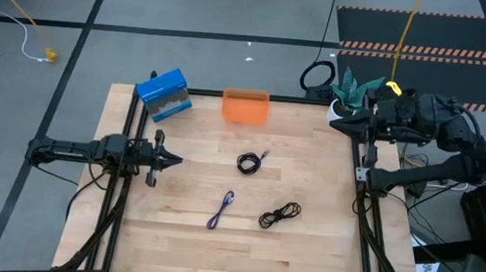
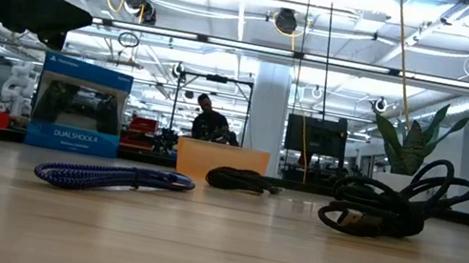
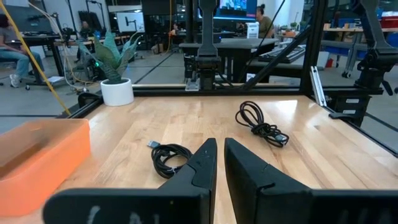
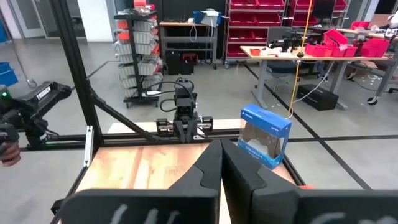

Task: Pick and place USB-C Cables
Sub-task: Put the blue charger cable into the orange bin

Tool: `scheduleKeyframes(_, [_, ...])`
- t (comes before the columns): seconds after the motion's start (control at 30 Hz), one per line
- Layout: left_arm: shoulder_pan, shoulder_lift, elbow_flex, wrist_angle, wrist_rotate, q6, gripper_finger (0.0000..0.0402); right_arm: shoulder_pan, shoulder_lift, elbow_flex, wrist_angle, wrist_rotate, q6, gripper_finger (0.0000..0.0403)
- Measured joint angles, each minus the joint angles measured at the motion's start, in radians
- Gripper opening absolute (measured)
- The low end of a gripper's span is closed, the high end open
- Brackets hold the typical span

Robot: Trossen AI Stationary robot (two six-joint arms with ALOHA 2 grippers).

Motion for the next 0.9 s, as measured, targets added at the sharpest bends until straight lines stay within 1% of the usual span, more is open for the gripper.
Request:
scheduleKeyframes(0.07, [0.000, 0.000, 0.000, 0.015, 0.000, -0.016, 0.0035, 0.000, -0.001, -0.013, 0.000, 0.000, -0.007, 0.0000])
scheduleKeyframes(0.17, [0.000, 0.000, 0.000, 0.055, 0.000, -0.149, 0.0035, 0.000, -0.002, -0.036, 0.007, 0.000, -0.030, 0.0000])
scheduleKeyframes(0.23, [0.001, 0.004, 0.000, 0.119, 0.000, -0.180, 0.0035, 0.000, -0.001, -0.048, 0.019, 0.000, -0.036, 0.0000])
scheduleKeyframes(0.3, [0.001, 0.006, 0.001, 0.183, 0.000, -0.242, 0.0035, 0.000, -0.001, -0.064, 0.045, 0.000, -0.034, 0.0000])
scheduleKeyframes(0.4, [0.001, 0.015, 0.052, 0.198, 0.000, -0.298, 0.0035, 0.000, 0.000, -0.080, 0.089, 0.000, -0.029, 0.0000])
scheduleKeyframes(0.53, [0.001, 0.067, 0.182, 0.147, 0.001, -0.309, 0.0035, 0.000, -0.001, -0.081, 0.128, 0.000, -0.031, 0.0000])
scheduleKeyframes(0.67, [0.000, 0.148, 0.357, 0.078, 0.012, -0.251, 0.0035, 0.000, -0.002, -0.081, 0.146, 0.000, -0.042, 0.0000])
scheduleKeyframes(0.9, [0.000, 0.320, 0.691, -0.156, 0.015, -0.184, 0.0035, 0.000, 0.000, -0.081, 0.142, 0.000, -0.036, 0.0000])
